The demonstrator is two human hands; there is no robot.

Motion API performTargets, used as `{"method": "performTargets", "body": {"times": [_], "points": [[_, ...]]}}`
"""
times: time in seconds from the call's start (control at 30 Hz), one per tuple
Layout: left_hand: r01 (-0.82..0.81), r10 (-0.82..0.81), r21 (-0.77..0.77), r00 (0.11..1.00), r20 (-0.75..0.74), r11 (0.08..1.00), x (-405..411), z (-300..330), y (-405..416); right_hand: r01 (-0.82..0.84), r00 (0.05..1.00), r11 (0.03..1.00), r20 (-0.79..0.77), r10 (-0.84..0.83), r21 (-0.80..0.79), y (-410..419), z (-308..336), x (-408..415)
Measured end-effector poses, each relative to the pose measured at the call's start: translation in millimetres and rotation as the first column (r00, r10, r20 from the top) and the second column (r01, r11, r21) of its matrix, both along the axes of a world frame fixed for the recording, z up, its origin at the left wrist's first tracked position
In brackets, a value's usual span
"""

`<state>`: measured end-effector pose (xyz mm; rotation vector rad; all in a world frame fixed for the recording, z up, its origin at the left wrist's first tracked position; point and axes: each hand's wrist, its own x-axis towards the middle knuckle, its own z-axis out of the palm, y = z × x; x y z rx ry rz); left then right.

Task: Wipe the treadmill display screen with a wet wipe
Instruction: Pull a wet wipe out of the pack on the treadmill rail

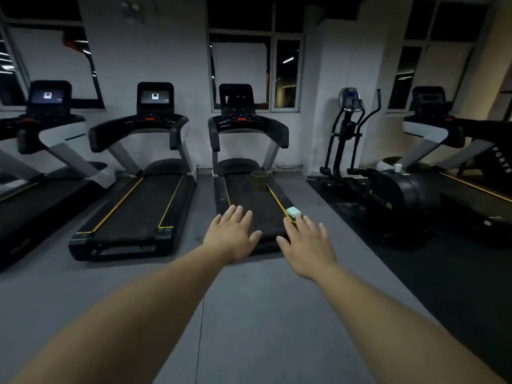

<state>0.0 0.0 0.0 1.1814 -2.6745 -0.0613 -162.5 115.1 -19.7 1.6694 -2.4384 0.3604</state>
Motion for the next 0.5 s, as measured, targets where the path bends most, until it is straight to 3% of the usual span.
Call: {"method": "performTargets", "body": {"times": [0.2, 0.5], "points": [[0.033, -0.033, -0.015, 0.999, 0.035, 0.999, -21.6, 5.5, -109.8, 0.042, 0.998, 0.999, 0.054, -0.043, 0.009, -98.7, 5.5, -17.5], [0.08, -0.079, -0.012, 0.996, 0.039, 0.997, -110.9, -20.1, -211.0, 0.095, 0.995, 0.995, 0.026, -0.096, 0.028, -201.6, -9.9, -100.3]]}}
